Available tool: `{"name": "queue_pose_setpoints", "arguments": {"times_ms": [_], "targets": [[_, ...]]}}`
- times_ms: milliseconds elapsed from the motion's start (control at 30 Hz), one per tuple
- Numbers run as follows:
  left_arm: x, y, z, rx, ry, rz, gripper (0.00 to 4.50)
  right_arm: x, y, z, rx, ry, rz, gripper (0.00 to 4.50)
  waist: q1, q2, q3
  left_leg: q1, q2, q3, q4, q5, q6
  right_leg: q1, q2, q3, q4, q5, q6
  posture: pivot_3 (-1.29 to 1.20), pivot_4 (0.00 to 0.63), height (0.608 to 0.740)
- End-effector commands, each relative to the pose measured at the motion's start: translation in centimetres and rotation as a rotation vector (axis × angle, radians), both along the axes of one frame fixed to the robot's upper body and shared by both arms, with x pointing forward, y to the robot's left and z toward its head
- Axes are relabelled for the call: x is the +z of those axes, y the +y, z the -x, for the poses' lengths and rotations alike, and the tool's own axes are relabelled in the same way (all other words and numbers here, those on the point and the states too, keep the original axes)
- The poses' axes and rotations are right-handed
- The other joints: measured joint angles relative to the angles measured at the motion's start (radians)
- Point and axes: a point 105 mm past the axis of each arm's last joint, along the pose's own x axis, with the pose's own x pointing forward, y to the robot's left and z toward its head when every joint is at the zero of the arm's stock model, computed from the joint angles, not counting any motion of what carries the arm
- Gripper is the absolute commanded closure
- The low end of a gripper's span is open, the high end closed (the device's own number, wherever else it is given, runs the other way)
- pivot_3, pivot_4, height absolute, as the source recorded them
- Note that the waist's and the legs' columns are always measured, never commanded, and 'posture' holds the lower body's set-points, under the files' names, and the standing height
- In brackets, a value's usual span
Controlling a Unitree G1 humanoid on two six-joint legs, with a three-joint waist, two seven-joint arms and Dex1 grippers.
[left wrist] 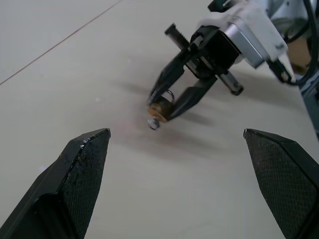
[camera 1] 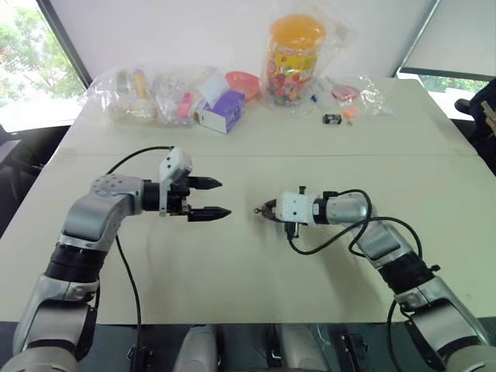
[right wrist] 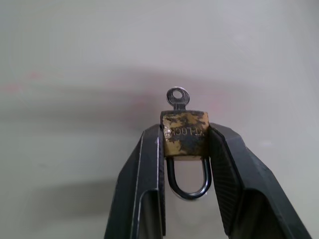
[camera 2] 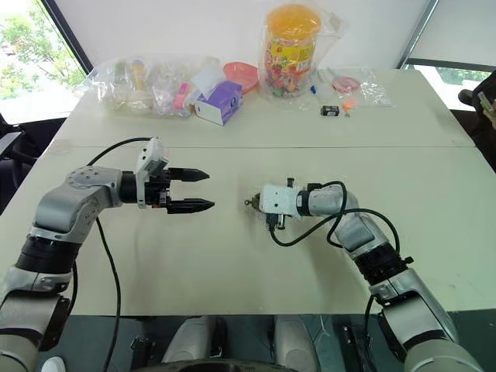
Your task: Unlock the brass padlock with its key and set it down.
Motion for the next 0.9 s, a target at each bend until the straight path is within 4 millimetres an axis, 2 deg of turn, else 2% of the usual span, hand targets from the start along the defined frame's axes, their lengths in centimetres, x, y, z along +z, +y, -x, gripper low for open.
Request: {"name": "queue_pose_setpoints", "arguments": {"times_ms": [33, 100, 233, 400, 500, 633, 900], "targets": [[1.9, -1.1, -0.2, -0.03, -0.006, 0.066, 0.0, 6.0, 1.2, 1.5, 0.095, -0.378, -0.038, 3.83, 0.0, 0.0, 0.0, 0.0, 0.0, 0.0, 0.0, 0.0, 0.0, 0.0, 0.0, 0.0, 0.0, 0.0, 0.0, 0.0, 0.15, 0.74], [2.2, -1.6, -0.4, -0.043, 0.004, 0.083, 0.0, 6.8, 1.5, 2.4, 0.129, -0.448, -0.027, 3.83, -0.002, 0.0, 0.0, 0.0, 0.0, 0.0, 0.0, 0.001, -0.001, 0.0, 0.0, 0.0, 0.0, 0.0, 0.0, 0.0, 0.15, 0.74], [2.9, -2.3, -0.8, -0.063, 0.011, 0.116, 0.0, 7.7, 1.9, 3.6, 0.162, -0.478, -0.036, 3.83, -0.003, 0.0, 0.0, 0.0, 0.0, 0.0, 0.0, 0.001, -0.002, 0.0, 0.001, 0.0, 0.0, 0.0, 0.0, 0.0, 0.15, 0.74], [3.5, -3.1, -0.8, -0.098, 0.027, 0.151, 0.0, 7.6, 2.1, 3.9, 0.173, -0.474, -0.025, 3.83, -0.001, 0.0, 0.0, 0.0, 0.0, 0.0, 0.0, 0.001, -0.001, 0.0, 0.0, 0.0, 0.0, 0.0, 0.0, 0.0, 0.15, 0.74], [3.5, -3.2, -0.7, -0.11, 0.027, 0.153, 0.83, 7.6, 2.1, 4.0, 0.175, -0.473, -0.023, 3.83, -0.001, 0.0, 0.0, 0.0, 0.0, 0.0, 0.0, 0.001, -0.001, 0.0, 0.0, 0.0, 0.0, 0.0, 0.0, 0.0, 0.15, 0.74], [3.5, -3.3, -0.8, -0.1, 0.02, 0.149, 2.82, 7.6, 2.2, 4.0, 0.179, -0.468, -0.02, 3.83, -0.002, 0.0, 0.0, 0.0, 0.0, 0.0, 0.0, 0.001, -0.002, 0.0, 0.001, 0.0, 0.0, 0.0, 0.0, 0.0, 0.15, 0.74], [3.5, -3.6, -0.7, -0.102, 0.019, 0.159, 2.82, 7.3, 2.3, 4.2, 0.194, -0.46, -0.009, 3.83, -0.001, 0.0, 0.0, 0.0, 0.0, 0.0, 0.0, 0.001, -0.001, 0.0, 0.0, 0.0, 0.0, 0.0, 0.0, 0.0, 0.15, 0.74]]}}
